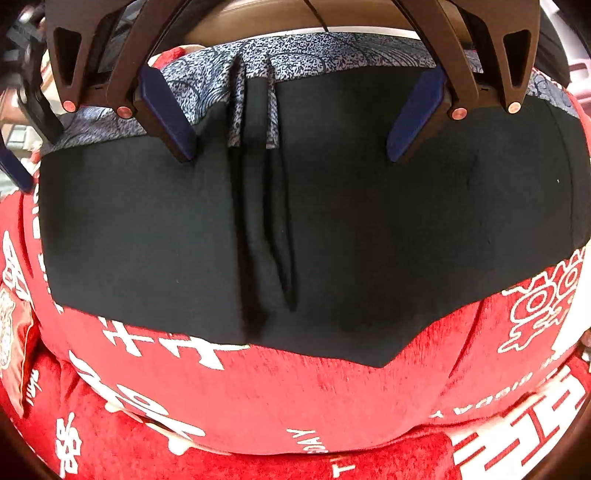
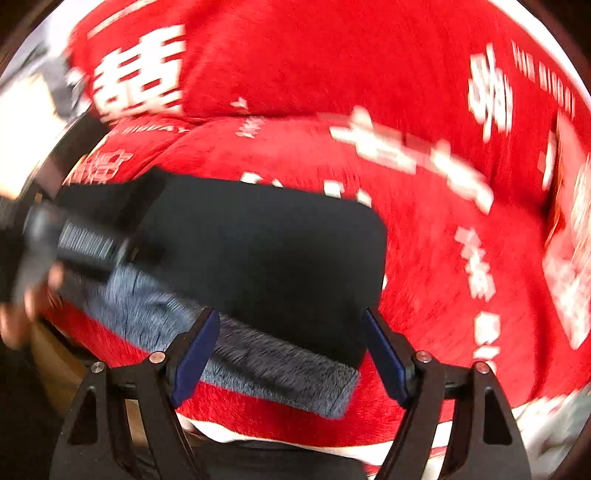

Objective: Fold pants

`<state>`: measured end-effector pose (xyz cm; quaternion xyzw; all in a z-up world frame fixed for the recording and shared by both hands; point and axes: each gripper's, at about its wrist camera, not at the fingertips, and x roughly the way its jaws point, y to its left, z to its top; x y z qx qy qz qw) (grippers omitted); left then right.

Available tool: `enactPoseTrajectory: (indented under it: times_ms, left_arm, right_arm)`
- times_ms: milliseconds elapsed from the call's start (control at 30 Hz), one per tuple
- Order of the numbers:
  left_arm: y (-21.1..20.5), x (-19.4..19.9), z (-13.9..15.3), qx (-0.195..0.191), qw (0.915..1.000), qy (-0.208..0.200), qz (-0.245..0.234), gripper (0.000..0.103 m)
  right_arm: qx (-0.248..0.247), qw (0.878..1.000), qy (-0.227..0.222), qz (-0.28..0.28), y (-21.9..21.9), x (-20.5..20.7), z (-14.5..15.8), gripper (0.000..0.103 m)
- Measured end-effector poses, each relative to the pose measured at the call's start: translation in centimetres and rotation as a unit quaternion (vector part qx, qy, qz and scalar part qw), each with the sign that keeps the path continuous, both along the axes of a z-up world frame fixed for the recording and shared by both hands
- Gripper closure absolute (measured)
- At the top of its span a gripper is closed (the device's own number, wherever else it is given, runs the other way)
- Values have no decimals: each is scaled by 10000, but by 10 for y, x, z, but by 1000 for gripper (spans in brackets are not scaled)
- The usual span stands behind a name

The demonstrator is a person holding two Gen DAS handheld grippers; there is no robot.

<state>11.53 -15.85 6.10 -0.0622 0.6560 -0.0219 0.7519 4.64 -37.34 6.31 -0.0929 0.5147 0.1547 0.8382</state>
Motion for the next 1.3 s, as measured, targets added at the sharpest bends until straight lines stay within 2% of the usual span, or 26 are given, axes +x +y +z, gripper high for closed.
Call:
enactPoseTrajectory:
  times_ms: [67,133,267,367,467,567,700,833,900,1033,1100,1167,1233,1300]
  left_arm:
    - [-2,-5,-2,34,10000,19,-63,0]
    - [-2,-8,-4,39,10000,36,-80,0]
    - [-3,-13,-3,77,9999,-34,-124,0]
    - [-5,-17,-3,102,9999,-80,-106,0]
    - [-5,-27,-2,132,9997,-151,-111,0]
    - [-2,-30,-3,54,9999,-119,-39,0]
    - [1,-32,-3,-9,9999,-136,0,0]
    - [3,-32,-3,-54,9999,-160,-15,0]
    - [5,-32,-2,-94,9999,-115,-16,0]
    - [12,-39,-1,-176,9998,0,-21,0]
    - [14,-47,1,-147,9998,-22,-105,0]
    - [16,-53,2,-111,9998,-46,-160,0]
    - [18,-59,3,-82,9998,-67,-178,0]
    - [22,-63,6,-80,9998,-101,-145,0]
  right_arm:
    - [-271,9993,257,-87,-1,1,-20,22]
    - [-642,9978,165,41,8,-6,-33,22]
    - [-1106,9936,38,229,19,-17,-28,22]
    - [-1043,9941,-190,228,24,-17,-14,21]
    - [-1063,9940,-268,-23,29,3,-16,21]
    - [-630,9974,-5,-353,22,41,-23,21]
    - [-482,9965,232,-643,26,82,-27,5]
    - [-549,9953,363,-709,31,101,-30,0]
    - [-616,9938,337,-864,33,97,-25,0]
    - [-800,9921,-145,-952,51,61,-10,0]
    - [-746,9935,-158,-850,60,45,-12,0]
    - [-918,9932,-165,-700,70,22,-24,0]
    - [-1050,9914,-416,-658,75,-2,-30,0]
    - [-963,9930,-288,-626,71,-13,-32,0]
